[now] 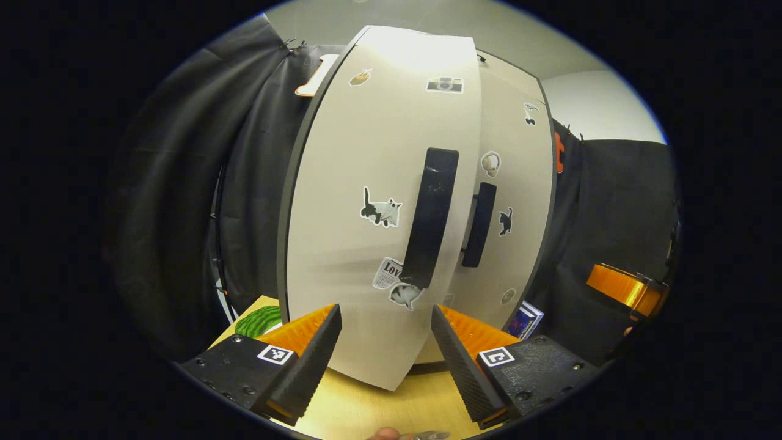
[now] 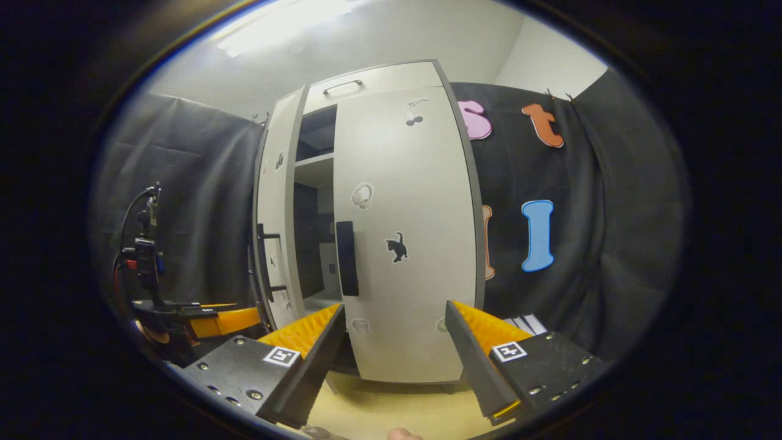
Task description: Grasp the bottle in the cabinet with the left hand and place it on the coaster, then close the right door with the right hand and the left door with the left hand.
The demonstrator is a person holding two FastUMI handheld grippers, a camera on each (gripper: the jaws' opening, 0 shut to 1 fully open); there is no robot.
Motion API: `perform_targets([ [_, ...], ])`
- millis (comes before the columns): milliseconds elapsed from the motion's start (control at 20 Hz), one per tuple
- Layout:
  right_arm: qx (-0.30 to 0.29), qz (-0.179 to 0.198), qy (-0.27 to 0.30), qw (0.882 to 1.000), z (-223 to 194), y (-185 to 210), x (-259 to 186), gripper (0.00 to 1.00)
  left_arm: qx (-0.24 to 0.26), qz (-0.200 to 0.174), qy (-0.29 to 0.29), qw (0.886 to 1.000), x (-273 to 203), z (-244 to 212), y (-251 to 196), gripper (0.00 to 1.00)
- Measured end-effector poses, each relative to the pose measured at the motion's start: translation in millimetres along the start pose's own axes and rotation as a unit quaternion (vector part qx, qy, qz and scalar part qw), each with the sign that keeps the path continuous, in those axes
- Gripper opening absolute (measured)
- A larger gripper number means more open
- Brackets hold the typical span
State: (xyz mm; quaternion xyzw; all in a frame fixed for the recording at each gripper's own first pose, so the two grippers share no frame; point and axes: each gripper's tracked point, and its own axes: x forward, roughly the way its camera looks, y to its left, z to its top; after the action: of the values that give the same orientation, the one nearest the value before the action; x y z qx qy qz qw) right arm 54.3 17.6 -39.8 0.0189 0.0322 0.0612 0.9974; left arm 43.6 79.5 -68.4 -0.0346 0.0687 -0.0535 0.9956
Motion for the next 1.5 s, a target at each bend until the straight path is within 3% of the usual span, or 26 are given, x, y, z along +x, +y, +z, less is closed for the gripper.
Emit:
perform_targets([
  [550, 0.004, 0.006, 0.003, 1.000, -2.1, -9.5, 7.2, 0.99, 0.017, 0.003, 0.009, 1.000, 2.8, -3.7, -13.6, 0.95],
  [850, 0.004, 0.004, 0.008, 1.000, -4.9, -27.7, 0.6, 0.99, 0.014, -0.009, 0.012, 1.000, 2.8, -7.4, -50.5, 0.95],
  [1000, -0.005, -0.009, -0.002, 1.000, 7.8, -49.4, -7.9, 0.99, 0.014, -0.020, -0.004, 1.000, -1.7, 9.3, -85.4, 0.95],
  [1150, -0.020, -0.031, -0.019, 0.999, 34.7, -85.2, -18.0, 0.98, 0.011, -0.054, -0.027, 0.998, 2.6, 36.6, -141.6, 0.95],
  [1500, -0.068, -0.108, -0.050, 0.991, 125.9, -217.0, -46.7, 0.98, -0.003, -0.101, -0.084, 0.991, 11.3, 128.5, -286.0, 0.95],
])
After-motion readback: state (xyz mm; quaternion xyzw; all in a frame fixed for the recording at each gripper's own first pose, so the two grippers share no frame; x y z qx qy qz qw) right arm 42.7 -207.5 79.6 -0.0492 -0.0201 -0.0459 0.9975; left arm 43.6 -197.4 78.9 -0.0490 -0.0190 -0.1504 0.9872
